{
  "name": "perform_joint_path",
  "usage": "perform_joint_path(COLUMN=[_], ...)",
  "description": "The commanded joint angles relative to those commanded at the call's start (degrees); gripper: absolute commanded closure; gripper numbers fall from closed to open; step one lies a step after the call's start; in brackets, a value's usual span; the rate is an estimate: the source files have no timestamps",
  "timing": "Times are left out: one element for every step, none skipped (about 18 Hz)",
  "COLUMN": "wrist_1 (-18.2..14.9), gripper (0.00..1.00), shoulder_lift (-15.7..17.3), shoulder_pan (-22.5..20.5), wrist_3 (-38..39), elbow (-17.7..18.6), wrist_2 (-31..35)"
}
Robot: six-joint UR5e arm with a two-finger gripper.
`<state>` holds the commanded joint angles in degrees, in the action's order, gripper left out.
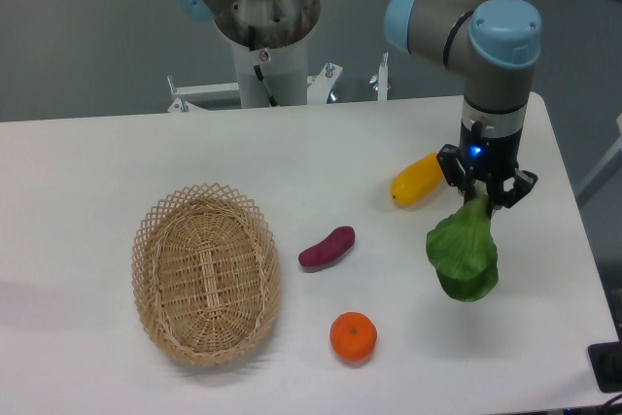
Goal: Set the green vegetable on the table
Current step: 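Lower the held green bok choy toward the table with the gripper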
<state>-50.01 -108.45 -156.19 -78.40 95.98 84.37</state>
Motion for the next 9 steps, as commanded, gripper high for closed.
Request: perform_joint_path(wrist_1=[0.09, 0.17, 0.09, 0.00, 0.09, 0.26, 0.52, 1.14, 2.19], gripper=[0.61, 0.61, 0.61, 0.61, 0.61, 0.61, 0.61, 0.61, 0.61], shoulder_lift=[-0.27, -0.70, -0.79, -1.06, -1.41, -1.58, -1.93, -2.37, -2.81], shoulder_pan=[0.18, 0.27, 0.27, 0.27, 0.27, 0.44, 0.53, 0.62, 0.62], wrist_3=[0.09, 0.17, 0.26, 0.35, 0.61, 0.88, 1.05, 1.14, 1.32], elbow=[-0.09, -0.18, -0.26, -0.44, -0.27, -0.44, -0.44, -0.27, 0.00], wrist_2=[0.09, 0.17, 0.26, 0.35, 0.35, 0.44, 0.44, 0.44, 0.53])
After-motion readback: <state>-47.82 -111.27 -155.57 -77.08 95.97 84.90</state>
